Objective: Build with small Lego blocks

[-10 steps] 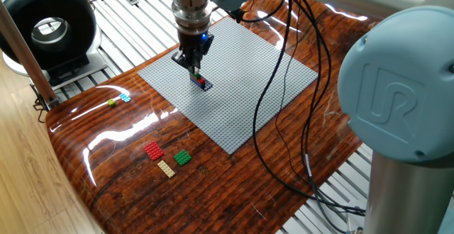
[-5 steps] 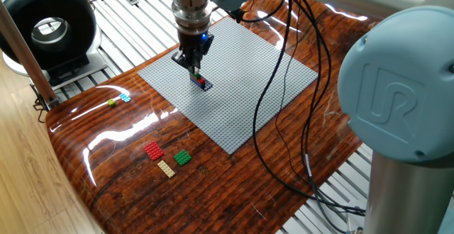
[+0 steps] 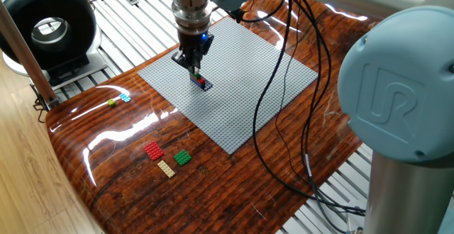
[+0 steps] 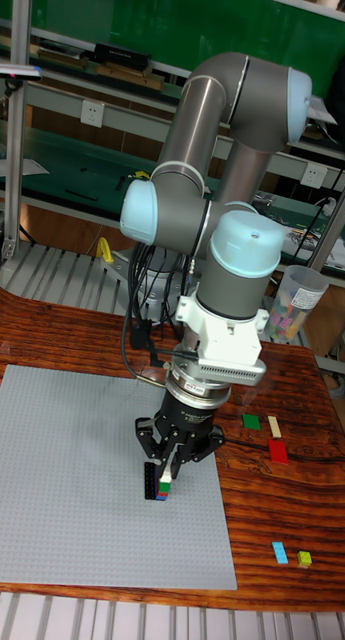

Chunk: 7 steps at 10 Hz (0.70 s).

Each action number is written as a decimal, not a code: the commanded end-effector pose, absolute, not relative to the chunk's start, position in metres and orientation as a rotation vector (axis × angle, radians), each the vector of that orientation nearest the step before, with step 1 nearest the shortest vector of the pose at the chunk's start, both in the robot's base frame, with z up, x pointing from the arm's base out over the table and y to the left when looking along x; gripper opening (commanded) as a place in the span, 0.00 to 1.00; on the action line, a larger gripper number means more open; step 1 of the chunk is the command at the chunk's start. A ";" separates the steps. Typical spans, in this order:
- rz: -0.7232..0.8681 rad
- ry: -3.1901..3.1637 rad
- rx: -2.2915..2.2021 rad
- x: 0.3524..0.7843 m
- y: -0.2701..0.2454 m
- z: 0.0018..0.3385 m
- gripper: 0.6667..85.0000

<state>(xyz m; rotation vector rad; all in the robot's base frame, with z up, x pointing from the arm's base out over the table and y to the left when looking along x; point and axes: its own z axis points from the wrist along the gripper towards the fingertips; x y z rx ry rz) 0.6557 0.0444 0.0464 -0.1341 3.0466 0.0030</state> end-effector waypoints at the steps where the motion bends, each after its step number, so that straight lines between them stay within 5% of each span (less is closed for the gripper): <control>1: 0.022 3.049 -0.113 0.658 0.048 0.048 0.01; 7: 0.036 3.057 -0.141 0.660 0.045 0.044 0.01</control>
